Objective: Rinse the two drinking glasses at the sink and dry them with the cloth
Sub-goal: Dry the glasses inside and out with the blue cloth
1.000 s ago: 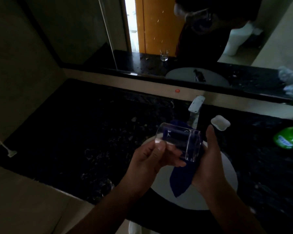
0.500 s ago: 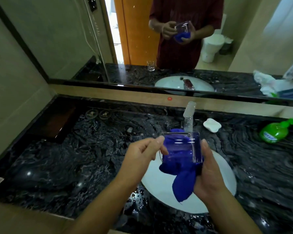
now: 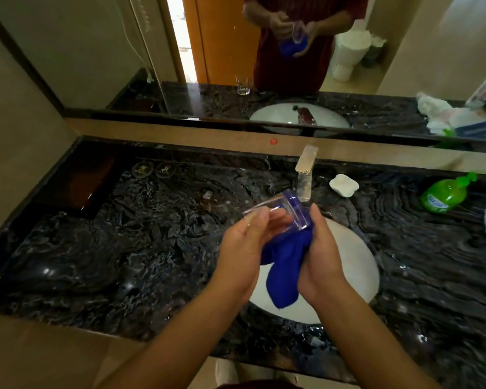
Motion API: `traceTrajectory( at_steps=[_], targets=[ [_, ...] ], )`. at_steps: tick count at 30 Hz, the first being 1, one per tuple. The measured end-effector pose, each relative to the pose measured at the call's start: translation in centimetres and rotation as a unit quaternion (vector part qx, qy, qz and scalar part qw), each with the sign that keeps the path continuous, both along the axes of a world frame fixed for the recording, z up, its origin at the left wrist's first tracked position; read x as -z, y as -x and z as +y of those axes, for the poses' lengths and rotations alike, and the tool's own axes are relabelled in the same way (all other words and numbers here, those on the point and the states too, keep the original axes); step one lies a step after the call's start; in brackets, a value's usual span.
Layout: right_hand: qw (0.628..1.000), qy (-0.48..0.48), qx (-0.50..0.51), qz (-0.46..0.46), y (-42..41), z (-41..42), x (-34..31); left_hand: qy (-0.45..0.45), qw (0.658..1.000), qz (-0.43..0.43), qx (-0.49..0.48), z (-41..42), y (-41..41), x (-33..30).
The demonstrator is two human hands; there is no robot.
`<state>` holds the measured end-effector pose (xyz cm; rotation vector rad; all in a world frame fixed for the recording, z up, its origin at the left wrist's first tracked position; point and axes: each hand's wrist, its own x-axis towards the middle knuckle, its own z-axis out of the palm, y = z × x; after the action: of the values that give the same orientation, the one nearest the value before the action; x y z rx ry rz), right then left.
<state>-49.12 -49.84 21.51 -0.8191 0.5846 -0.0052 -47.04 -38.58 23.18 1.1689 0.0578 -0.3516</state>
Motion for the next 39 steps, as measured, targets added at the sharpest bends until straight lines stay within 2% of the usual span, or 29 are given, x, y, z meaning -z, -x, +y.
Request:
traceTrajectory(
  at_steps=[4,6,7,9,13,18,19,21,23,24,26,29,30,32,34,36,39],
  targets=[
    [0.999,0.037,0.012,0.019,1.2,0.9,-0.2,-0.107,0.991,-0.069,-0.029,-0.4,0.6,0.7],
    [0.987,0.16,-0.004,0.0,1.9,1.1,-0.3,-0.13,0.988,-0.076,-0.032,-0.4,0.4,0.6],
    [0.97,0.242,-0.015,-0.02,2.2,1.3,-0.4,-0.138,0.988,-0.07,-0.029,-0.4,0.3,0.6],
    [0.929,0.362,-0.022,-0.072,2.9,1.8,-0.3,-0.143,0.988,-0.053,-0.027,-0.5,0.1,0.6],
    [0.84,0.512,-0.014,-0.177,3.3,2.3,1.7,-0.114,0.992,-0.024,-0.04,-0.6,0.5,0.7],
    [0.663,0.706,-0.09,-0.231,1.6,0.5,2.1,-0.054,0.991,0.095,-0.074,-0.6,1.2,1.0],
    [0.643,0.723,-0.117,-0.226,1.2,0.3,1.5,-0.048,0.99,0.106,-0.08,-0.5,1.2,1.1],
    [0.63,0.734,-0.167,-0.19,0.4,0.1,0.1,-0.058,0.989,0.104,-0.083,-0.2,1.2,1.3],
    [0.635,0.73,-0.208,-0.148,-0.6,-0.2,-1.1,-0.085,0.99,0.085,-0.071,0.0,1.3,1.3],
    [0.652,0.713,-0.222,-0.134,-1.0,-0.6,-1.5,-0.103,0.99,0.073,-0.062,0.1,1.4,1.3],
    [0.733,0.626,-0.242,-0.107,-1.7,-1.1,-2.0,-0.137,0.988,0.053,-0.049,0.3,1.6,1.4],
    [0.885,0.393,-0.242,-0.07,-2.0,-1.8,-1.9,-0.145,0.987,0.046,-0.042,1.0,1.6,1.0],
    [0.918,0.312,-0.238,-0.057,-1.9,-1.8,-1.7,-0.134,0.989,0.045,-0.045,1.2,1.6,1.0],
    [0.957,0.222,-0.182,-0.04,-1.6,-1.1,-1.3,-0.098,0.991,0.052,-0.067,1.5,1.4,0.9],
    [0.956,0.273,-0.09,-0.055,-1.0,0.3,-0.5,-0.058,0.989,0.088,-0.1,1.5,1.1,1.0],
    [0.913,0.392,-0.047,-0.104,0.1,1.7,0.0,-0.032,0.984,0.125,-0.122,1.6,1.0,1.4],
    [0.861,0.479,-0.044,-0.168,1.0,1.9,0.7,-0.016,0.979,0.149,-0.137,2.0,1.0,1.8]
  ],
)
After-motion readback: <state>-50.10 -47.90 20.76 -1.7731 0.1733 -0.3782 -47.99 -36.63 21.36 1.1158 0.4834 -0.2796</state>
